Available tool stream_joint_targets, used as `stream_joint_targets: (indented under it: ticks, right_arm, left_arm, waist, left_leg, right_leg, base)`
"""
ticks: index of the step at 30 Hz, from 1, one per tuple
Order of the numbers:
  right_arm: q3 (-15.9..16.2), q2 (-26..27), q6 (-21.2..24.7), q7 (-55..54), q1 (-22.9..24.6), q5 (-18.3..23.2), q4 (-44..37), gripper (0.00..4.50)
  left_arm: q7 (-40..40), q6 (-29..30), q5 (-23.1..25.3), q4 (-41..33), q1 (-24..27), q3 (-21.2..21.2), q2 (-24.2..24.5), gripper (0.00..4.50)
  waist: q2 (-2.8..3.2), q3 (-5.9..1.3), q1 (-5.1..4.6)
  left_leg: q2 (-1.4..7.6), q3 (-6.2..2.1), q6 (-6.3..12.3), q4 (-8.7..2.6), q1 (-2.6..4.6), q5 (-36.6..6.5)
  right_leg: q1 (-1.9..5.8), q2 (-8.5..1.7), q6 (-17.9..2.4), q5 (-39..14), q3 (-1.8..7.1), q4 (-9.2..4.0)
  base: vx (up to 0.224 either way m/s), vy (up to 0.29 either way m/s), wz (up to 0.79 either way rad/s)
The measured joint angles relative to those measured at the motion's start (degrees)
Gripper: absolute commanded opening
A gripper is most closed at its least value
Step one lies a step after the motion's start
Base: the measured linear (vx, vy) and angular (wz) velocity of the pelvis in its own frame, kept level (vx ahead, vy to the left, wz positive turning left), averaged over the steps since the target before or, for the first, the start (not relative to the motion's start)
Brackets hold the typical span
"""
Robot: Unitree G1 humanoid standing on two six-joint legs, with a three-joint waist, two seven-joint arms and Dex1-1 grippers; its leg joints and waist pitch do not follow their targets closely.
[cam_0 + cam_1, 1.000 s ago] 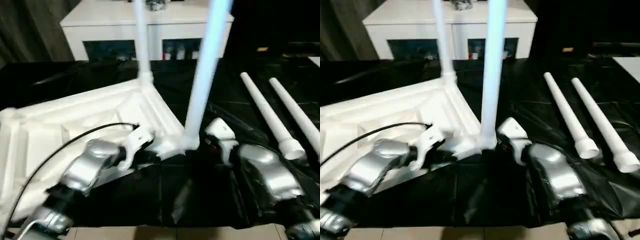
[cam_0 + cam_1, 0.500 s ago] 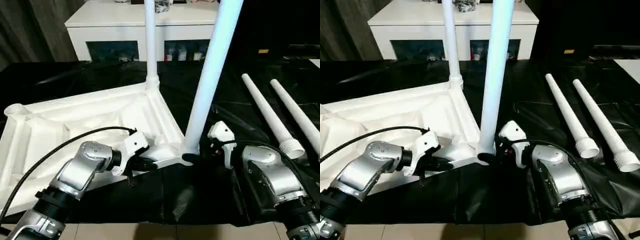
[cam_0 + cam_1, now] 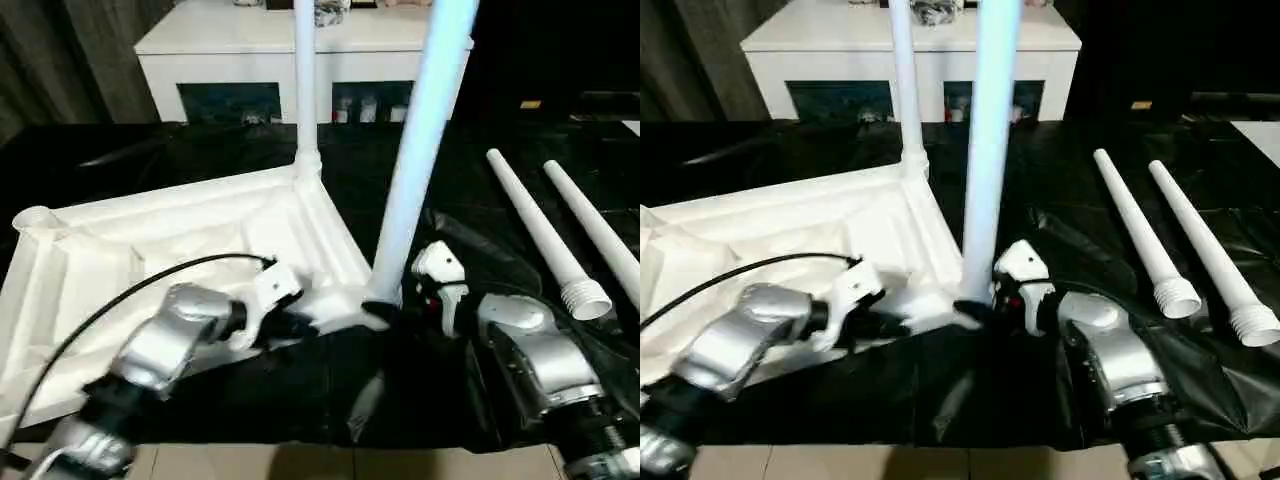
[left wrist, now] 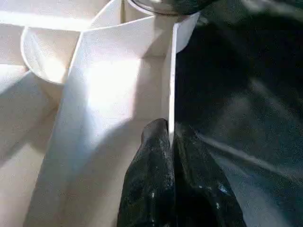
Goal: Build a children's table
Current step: Rotate leg to tighten
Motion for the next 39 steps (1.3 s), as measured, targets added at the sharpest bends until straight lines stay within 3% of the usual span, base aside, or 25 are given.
stream_joint_targets:
  ticks: [8,11,16,21,22,25,26,33,36,39]
  right_arm:
    - [-2.27,4.01,2.56,-10.18,0.00,-1.66,0.02,2.67]
    - [-2.54,4.50,2.62,-10.50,0.09,-1.81,-0.07,3.37]
    - [-3.01,4.90,2.62,-11.71,1.11,-1.46,-1.18,3.76]
    - [-3.46,4.41,2.65,-12.85,1.67,-2.09,-2.36,3.76]
    - [-3.63,3.77,2.65,-12.61,2.09,-2.02,-2.91,3.83]
    - [-4.63,2.45,2.65,-11.76,4.24,-1.49,-4.99,3.85]
    - [-4.90,2.25,2.65,-11.75,4.65,-1.17,-5.08,3.85]
    - [-9.35,0.07,3.11,-11.76,8.09,1.03,-9.17,3.85]
    - [-8.99,-0.62,4.12,-9.15,9.66,2.61,-11.49,3.85]
    - [-6.33,-2.02,5.50,-4.44,12.23,4.53,-16.12,3.85]
  left_arm:
    - [4.63,-0.15,1.27,4.29,-2.66,-0.06,-4.37,0.00]
    - [4.60,-0.89,1.30,4.98,-2.91,-0.16,-4.80,0.00]
    - [4.57,-1.82,1.45,5.32,-2.94,-0.27,-4.87,0.00]
    - [7.14,-7.25,3.13,8.73,-3.80,-0.15,-6.08,0.00]
    - [7.89,-8.53,3.13,9.99,-4.23,0.29,-6.60,0.27]
    - [11.12,-11.35,1.38,11.23,-4.42,4.02,-8.77,0.44]
    - [11.65,-12.01,0.77,10.68,-4.71,4.60,-9.25,0.68]
    - [19.02,-17.60,-0.89,9.36,-7.07,10.60,-10.44,1.30]
    - [25.32,-18.38,0.08,9.24,-7.73,14.25,-8.56,1.54]
    - [30.83,-15.87,1.30,8.74,-7.63,18.93,-3.43,1.66]
  waist:
    - [0.09,-0.03,-0.05]
    - [0.15,-0.06,-0.02]
    - [0.23,-0.06,-0.03]
    - [0.29,-0.04,0.02]
    - [0.30,-0.02,0.04]
    - [0.03,0.18,0.02]
    - [-0.08,0.25,0.04]
    - [0.01,0.21,-0.20]
    - [0.07,0.23,-0.32]
    - [0.09,0.25,-0.41]
  left_leg:
    - [-0.06,0.01,-0.02,0.00,-0.02,0.02]
    - [-0.05,-0.02,-0.02,0.00,-0.05,0.02]
    - [-0.05,-0.02,-0.01,-0.01,-0.11,0.02]
    - [-0.06,-0.02,-0.01,-0.02,-0.14,0.02]
    - [-0.06,-0.02,-0.01,-0.02,-0.17,0.02]
    - [-0.02,-0.07,-0.03,-0.02,-0.32,0.04]
    - [0.00,-0.08,-0.03,-0.02,-0.33,0.04]
    - [0.04,-0.07,0.21,-0.04,-0.42,0.14]
    - [0.15,-0.07,0.42,-0.06,-0.44,0.22]
    - [0.40,-0.07,0.31,-0.05,-0.41,0.18]
  right_leg:
    - [0.05,-0.02,0.28,-0.12,0.11,-0.01]
    - [0.05,-0.02,0.30,-0.10,0.08,-0.01]
    - [0.06,-0.02,0.27,-0.08,0.09,-0.01]
    - [0.06,-0.04,0.37,-0.15,0.10,-0.02]
    - [0.05,-0.04,0.40,-0.16,0.10,-0.02]
    - [-0.04,-0.03,0.35,-0.08,0.02,-0.02]
    - [-0.04,-0.01,0.25,-0.01,0.01,-0.02]
    - [-0.14,0.02,0.40,-0.13,-0.04,-0.07]
    - [-0.18,0.10,0.45,-0.18,-0.09,-0.07]
    - [-0.18,0.29,0.47,-0.19,-0.15,-0.07]
  base:
    - [0.000,0.000,0.00]
    - [0.000,0.000,0.00]
    - [0.000,0.000,0.00]
    - [0.000,0.000,0.00]
    - [0.000,0.000,0.00]
    - [0.000,0.000,0.00]
    - [0.000,0.000,0.00]
    - [0.000,0.000,0.00]
    - [0.000,0.000,0.00]
    - [0.000,0.000,0.00]
